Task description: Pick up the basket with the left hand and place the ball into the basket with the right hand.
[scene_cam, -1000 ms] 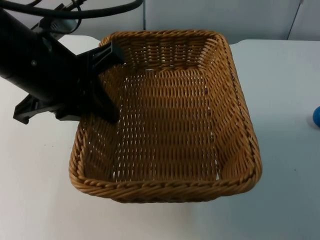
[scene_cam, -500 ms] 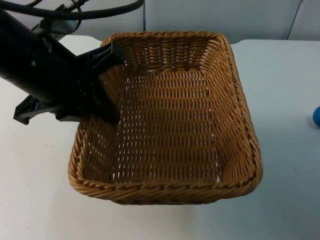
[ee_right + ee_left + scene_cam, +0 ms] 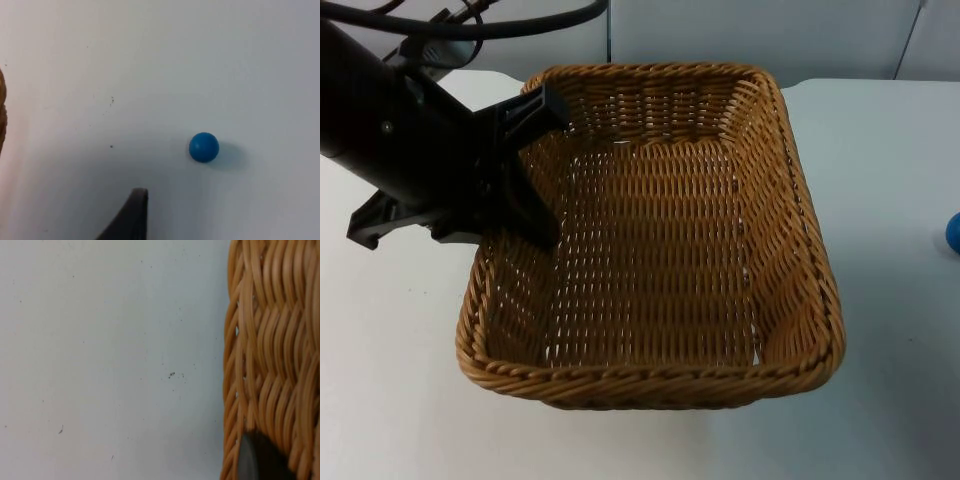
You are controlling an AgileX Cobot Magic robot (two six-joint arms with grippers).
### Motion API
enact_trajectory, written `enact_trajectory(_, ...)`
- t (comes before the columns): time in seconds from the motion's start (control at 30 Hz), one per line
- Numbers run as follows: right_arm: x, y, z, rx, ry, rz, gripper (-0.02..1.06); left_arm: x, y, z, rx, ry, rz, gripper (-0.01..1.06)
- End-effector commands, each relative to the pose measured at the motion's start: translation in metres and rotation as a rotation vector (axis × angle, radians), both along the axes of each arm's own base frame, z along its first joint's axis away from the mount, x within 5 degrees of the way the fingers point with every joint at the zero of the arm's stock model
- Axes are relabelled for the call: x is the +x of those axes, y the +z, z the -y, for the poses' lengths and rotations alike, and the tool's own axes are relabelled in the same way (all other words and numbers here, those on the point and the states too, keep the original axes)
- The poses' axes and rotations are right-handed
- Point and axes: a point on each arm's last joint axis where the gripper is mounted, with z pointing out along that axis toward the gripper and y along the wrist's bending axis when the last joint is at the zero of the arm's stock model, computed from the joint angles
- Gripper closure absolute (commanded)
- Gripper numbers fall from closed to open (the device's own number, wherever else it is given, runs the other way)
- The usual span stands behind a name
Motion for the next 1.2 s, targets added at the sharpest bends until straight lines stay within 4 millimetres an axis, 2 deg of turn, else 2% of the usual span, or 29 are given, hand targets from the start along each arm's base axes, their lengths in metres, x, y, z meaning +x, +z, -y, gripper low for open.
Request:
enact_trajectory(0.0,0.018,-0.002,0.001,-0.009,0.002,-0.014,0.02,-0.001,0.005,0.000,-0.023,0.005,0.002,1.05)
enact_trajectory(0.07,0.039,-0.009,0.001,-0.028,0.023,-0.070,0.02,-0.001,0.005,0.000,-0.023,0.006,0.003,1.05)
enact_trajectory(0.1,0.039,-0.009,0.001,-0.028,0.023,-0.070,0.02,-0.001,0.005,0.000,-0.023,0.006,0.003,1.05)
enact_trajectory(0.13,0.056,-0.019,0.000,-0.030,0.025,-0.111,0.02,-0.001,0.005,0.000,-0.023,0.006,0.003,1.05)
enact_trajectory(0.2,0.076,-0.033,0.000,-0.049,0.048,-0.163,0.02,-0.001,0.005,0.000,-0.023,0.010,0.005,1.05)
enact_trajectory(0.27,0.084,-0.039,0.000,-0.058,0.060,-0.182,0.02,-0.001,0.005,0.000,-0.023,0.010,0.005,1.05)
enact_trajectory(0.4,0.113,-0.073,-0.001,-0.067,0.076,-0.280,0.02,-0.001,0.005,0.000,-0.022,0.011,0.006,1.05)
enact_trajectory(0.43,0.113,-0.073,-0.001,-0.067,0.076,-0.280,0.02,-0.001,0.005,0.000,-0.022,0.011,0.006,1.05)
enact_trajectory(0.57,0.132,-0.108,-0.001,-0.070,0.087,-0.356,0.02,0.000,0.005,-0.001,-0.020,0.018,0.011,1.05)
enact_trajectory(0.6,0.132,-0.108,-0.001,-0.070,0.087,-0.356,0.02,0.000,0.005,-0.001,-0.020,0.018,0.011,1.05)
enact_trajectory(0.73,0.147,-0.138,-0.001,-0.068,0.086,-0.387,0.02,0.000,0.005,-0.001,-0.018,0.021,0.014,1.05)
enact_trajectory(0.93,0.157,-0.152,-0.002,-0.069,0.088,-0.402,0.02,0.000,0.005,-0.001,-0.018,0.021,0.014,1.05)
enact_trajectory(1.17,0.181,-0.165,-0.002,-0.068,0.089,-0.432,0.02,0.000,0.005,-0.001,-0.020,0.018,0.011,1.05)
